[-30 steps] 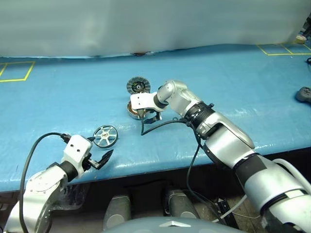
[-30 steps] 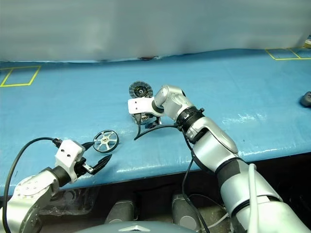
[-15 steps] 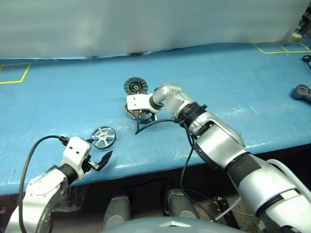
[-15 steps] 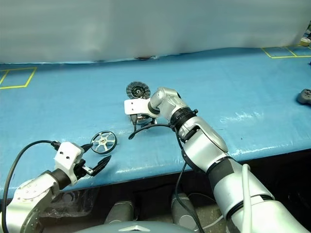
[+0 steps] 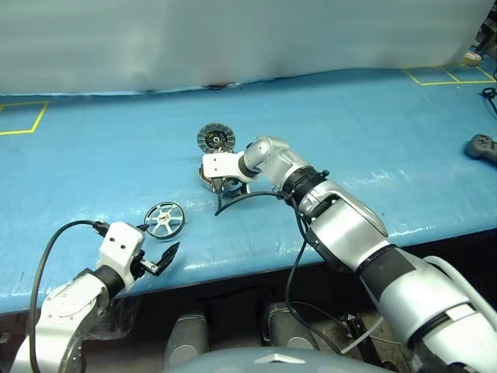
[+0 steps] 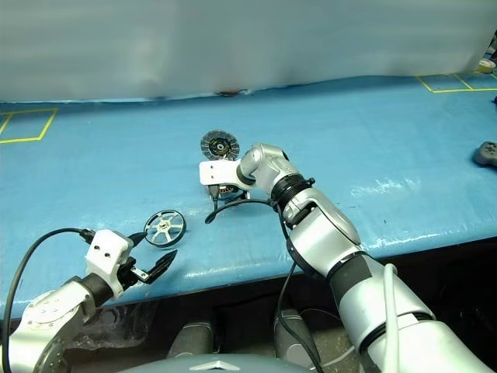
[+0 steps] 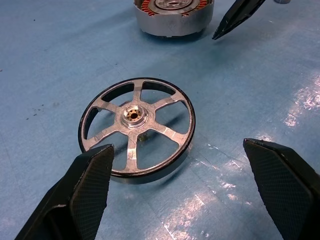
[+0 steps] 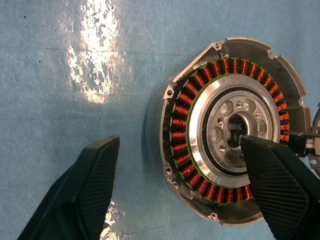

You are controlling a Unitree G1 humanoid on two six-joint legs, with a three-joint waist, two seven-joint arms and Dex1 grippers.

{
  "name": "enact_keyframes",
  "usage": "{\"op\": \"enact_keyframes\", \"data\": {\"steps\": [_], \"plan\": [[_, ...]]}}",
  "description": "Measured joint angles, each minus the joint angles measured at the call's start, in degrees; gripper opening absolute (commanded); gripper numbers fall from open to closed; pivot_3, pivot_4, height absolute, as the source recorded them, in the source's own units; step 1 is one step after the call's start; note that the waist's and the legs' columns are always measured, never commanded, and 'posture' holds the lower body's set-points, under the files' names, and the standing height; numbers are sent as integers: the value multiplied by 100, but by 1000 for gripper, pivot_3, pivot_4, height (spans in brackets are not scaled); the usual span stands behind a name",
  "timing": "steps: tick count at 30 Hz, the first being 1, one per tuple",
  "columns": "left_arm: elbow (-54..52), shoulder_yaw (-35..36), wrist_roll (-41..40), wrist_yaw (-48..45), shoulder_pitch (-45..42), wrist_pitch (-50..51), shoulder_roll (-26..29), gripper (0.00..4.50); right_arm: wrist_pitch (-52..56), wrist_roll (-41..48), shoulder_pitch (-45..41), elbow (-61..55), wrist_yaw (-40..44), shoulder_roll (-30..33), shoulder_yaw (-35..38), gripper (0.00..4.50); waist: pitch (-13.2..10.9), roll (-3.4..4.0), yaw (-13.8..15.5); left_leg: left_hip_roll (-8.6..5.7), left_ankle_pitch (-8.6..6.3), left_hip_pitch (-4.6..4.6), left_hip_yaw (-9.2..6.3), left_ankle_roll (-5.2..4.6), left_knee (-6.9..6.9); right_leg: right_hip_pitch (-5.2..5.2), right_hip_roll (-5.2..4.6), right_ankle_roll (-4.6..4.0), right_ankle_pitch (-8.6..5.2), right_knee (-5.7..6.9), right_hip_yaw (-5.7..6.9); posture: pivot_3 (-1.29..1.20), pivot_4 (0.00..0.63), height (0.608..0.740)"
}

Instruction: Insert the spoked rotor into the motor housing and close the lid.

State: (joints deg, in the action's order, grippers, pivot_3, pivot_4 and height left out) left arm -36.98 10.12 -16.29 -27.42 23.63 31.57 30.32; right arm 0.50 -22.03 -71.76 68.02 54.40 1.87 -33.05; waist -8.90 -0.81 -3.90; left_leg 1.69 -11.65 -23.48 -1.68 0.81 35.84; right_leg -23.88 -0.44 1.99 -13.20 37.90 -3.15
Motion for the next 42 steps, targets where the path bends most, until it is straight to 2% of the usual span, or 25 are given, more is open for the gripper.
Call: {"op": "enact_keyframes", "data": {"steps": [2,15,19,35,38,42], "plan": [[0,0,1,1,-19,-1,-22,4500,-17,-9,0,-3,1,-7,30,2629,0,0,3,0,0,1,0,0,0,1,0,0,0,0,0,0,150,740],[0,0,38,27,-36,-6,-94,4500,-118,-146,5,-4,10,-8,79,2629,0,0,5,-1,0,1,-1,0,1,2,0,0,0,0,0,0,150,740],[0,-2,44,30,-36,-53,-100,4500,-127,-154,5,-16,68,-6,137,1944,1,-2,4,-1,0,8,-1,0,0,9,0,0,0,0,0,0,150,740],[18,-121,54,23,-217,-107,-100,4500,196,-165,97,-398,385,112,236,1908,0,0,12,-1,0,13,1,0,3,11,0,8,-5,8,-2,0,150,740],[58,-164,53,9,-262,-108,-98,4500,571,-165,207,-803,629,225,230,1908,0,0,21,-3,0,9,-2,0,2,9,0,7,-4,7,-1,0,150,740],[140,-178,51,-15,-357,-109,-91,4500,1240,-173,719,-2105,1270,569,143,1908,1,-1,44,-5,0,4,-6,0,0,8,-2,8,-3,3,1,0,150,740]]}}
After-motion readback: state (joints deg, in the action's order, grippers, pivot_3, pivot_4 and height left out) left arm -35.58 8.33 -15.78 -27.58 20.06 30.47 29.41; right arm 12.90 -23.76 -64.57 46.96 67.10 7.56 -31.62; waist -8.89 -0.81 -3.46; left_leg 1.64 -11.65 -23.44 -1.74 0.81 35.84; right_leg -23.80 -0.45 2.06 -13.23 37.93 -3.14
